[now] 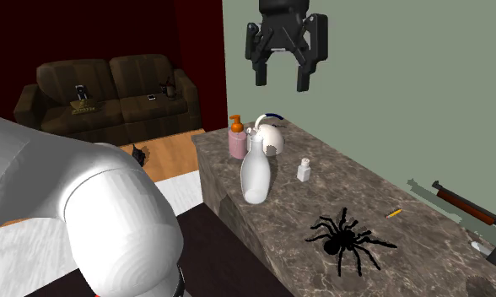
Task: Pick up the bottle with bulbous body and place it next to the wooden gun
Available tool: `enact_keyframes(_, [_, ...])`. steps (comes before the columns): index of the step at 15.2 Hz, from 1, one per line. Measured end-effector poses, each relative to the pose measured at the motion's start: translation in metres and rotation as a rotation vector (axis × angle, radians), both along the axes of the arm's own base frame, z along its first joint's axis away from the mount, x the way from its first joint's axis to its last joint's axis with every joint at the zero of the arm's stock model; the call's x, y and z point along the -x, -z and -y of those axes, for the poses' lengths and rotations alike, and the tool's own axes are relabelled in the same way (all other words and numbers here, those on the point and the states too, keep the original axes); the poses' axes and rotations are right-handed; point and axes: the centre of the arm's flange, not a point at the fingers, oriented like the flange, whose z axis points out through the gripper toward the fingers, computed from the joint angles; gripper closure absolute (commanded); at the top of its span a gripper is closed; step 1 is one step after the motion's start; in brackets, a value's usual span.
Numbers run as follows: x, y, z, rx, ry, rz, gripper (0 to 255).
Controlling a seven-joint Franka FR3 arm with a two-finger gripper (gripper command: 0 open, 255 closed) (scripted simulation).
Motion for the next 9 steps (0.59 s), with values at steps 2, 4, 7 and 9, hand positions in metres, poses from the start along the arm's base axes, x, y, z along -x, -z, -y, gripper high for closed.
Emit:
enact_keyframes(2, [-0.002, 0.004, -0.004, -0.002, -0.001, 0.001, 0])
enact_keyframes(4, [-0.009, 0.016, -0.016, -0.008, -0.003, 0.003, 0])
enact_keyframes(7, [-0.025, 0.047, -0.037, -0.020, -0.006, 0.008, 0])
enact_keyframes(9, [-0.034, 0.064, -0.047, -0.028, -0.008, 0.013, 0])
